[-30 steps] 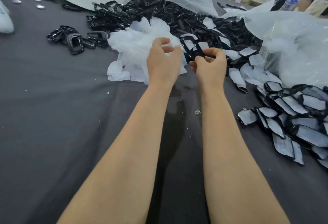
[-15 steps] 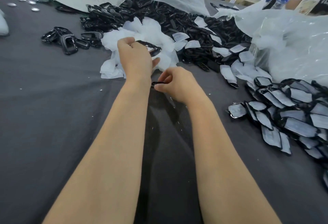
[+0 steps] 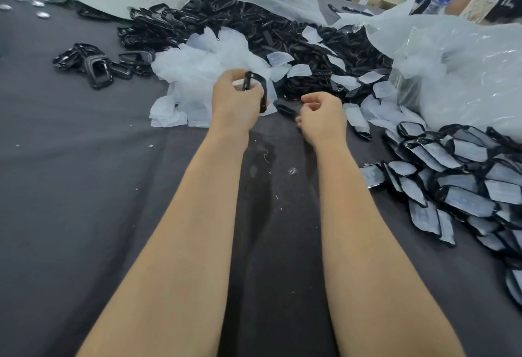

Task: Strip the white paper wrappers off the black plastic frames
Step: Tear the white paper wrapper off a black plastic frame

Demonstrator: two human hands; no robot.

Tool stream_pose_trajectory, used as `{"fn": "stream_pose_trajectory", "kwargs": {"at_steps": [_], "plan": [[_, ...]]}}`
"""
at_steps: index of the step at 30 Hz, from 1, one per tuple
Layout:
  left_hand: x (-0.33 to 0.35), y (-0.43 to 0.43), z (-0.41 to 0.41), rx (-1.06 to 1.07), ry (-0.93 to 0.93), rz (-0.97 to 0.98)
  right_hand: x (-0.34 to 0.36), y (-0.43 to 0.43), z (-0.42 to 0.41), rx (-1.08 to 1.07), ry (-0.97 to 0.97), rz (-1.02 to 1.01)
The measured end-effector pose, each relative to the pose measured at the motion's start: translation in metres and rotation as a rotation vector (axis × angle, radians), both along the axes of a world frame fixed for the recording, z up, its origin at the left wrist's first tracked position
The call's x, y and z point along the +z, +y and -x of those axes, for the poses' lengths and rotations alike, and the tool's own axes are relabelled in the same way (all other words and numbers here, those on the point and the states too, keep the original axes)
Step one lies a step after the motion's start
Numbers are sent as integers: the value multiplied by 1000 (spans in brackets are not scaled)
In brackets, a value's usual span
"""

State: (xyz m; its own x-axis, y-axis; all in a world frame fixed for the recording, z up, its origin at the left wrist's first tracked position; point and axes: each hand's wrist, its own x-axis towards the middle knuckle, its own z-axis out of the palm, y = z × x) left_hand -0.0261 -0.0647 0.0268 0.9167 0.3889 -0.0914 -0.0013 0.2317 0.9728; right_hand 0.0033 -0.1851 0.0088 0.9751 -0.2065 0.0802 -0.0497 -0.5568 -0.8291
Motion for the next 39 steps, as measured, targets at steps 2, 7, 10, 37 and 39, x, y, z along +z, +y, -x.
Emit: {"fn": "stream_pose_trajectory", "kwargs": {"at_steps": [2,7,10,37,39], "plan": [[-3,-2,0,-23,1,-68,-3,-7,1,-68,-32,187],[-11,-2,-5,106,35,56,-8,0,-2,11,-10,326],[-9,-5,-2,73,3,169,-9,10,-4,24,55,466],[-28,-22,4,17,-101,-2,-4,-1,20,97,33,-863],[-28,-22,4,14,-109,-1,-3,-1,20,104,10,-885]]}}
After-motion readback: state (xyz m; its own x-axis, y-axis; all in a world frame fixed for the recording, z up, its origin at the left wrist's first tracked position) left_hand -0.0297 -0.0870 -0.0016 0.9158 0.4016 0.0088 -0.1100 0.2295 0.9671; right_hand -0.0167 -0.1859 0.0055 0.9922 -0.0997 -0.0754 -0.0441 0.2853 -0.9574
